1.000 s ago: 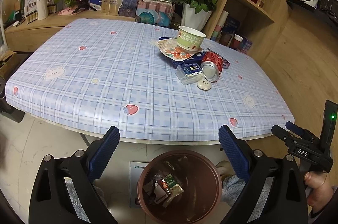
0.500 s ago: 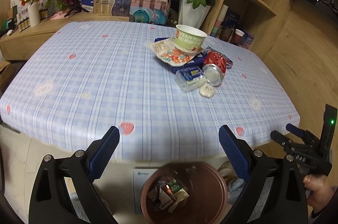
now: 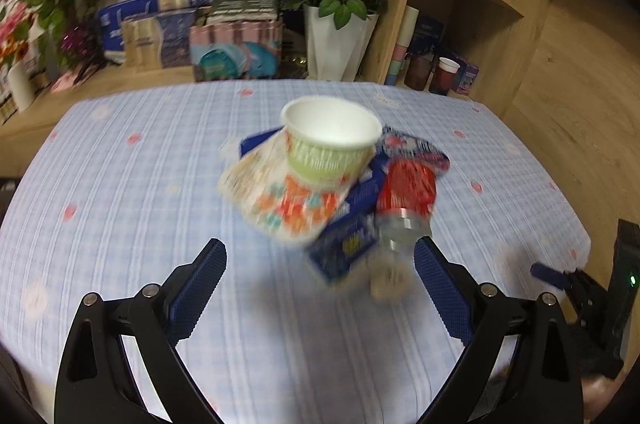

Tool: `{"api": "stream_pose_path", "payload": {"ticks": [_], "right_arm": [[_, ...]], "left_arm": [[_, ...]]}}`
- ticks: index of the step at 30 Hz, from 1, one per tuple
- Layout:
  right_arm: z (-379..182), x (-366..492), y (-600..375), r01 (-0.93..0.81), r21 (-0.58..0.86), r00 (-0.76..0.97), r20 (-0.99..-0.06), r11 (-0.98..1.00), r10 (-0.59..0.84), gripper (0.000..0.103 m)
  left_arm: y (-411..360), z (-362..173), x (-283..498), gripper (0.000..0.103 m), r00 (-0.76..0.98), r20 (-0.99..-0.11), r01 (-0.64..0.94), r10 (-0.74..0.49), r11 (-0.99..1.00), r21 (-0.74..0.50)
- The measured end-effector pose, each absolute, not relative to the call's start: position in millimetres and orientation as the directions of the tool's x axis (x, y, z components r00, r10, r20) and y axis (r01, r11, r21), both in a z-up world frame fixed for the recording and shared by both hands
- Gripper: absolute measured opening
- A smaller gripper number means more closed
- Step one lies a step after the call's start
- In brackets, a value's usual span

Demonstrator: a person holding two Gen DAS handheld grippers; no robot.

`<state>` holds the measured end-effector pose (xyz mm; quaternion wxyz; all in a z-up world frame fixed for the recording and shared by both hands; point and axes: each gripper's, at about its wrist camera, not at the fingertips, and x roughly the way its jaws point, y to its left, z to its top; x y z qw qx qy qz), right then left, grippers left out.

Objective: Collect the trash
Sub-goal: 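Reach the left gripper to the green yogurt cup and grasp it, then grasp the crushed red cola can with the right gripper while the left holds the cup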

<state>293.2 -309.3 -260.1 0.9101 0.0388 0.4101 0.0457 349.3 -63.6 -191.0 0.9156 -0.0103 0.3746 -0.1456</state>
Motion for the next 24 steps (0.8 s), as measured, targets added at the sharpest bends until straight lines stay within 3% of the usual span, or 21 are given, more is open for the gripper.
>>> {"api": "stream_pose_path", "payload": {"ticks": [16,18,24], "right_arm": [[-269.9,362.1,-283.0,-0.152,0.102,0.637,-0.751,0.983,0.176,0.096],[-268.2,366.3,-278.7,-0.17,0.102,0.636,-0.749,0.98,0.188,0.087],[-262.3,379.7,-259.7,-0.254,0.082,0.626,-0.745,0.964,0.228,0.071]], "left_arm": [[-95.3,-220.1,458.2,0.091,0.634,-0.726,0.281,-0.267,0.954,-0.105],[-96.3,-222.7,461.6,0.073,0.613,-0.737,0.301,-0.284,0.947,-0.114],[-88.1,-213.4,439.1,0.073,0.653,-0.704,0.33,-0.28,0.941,-0.068]]}}
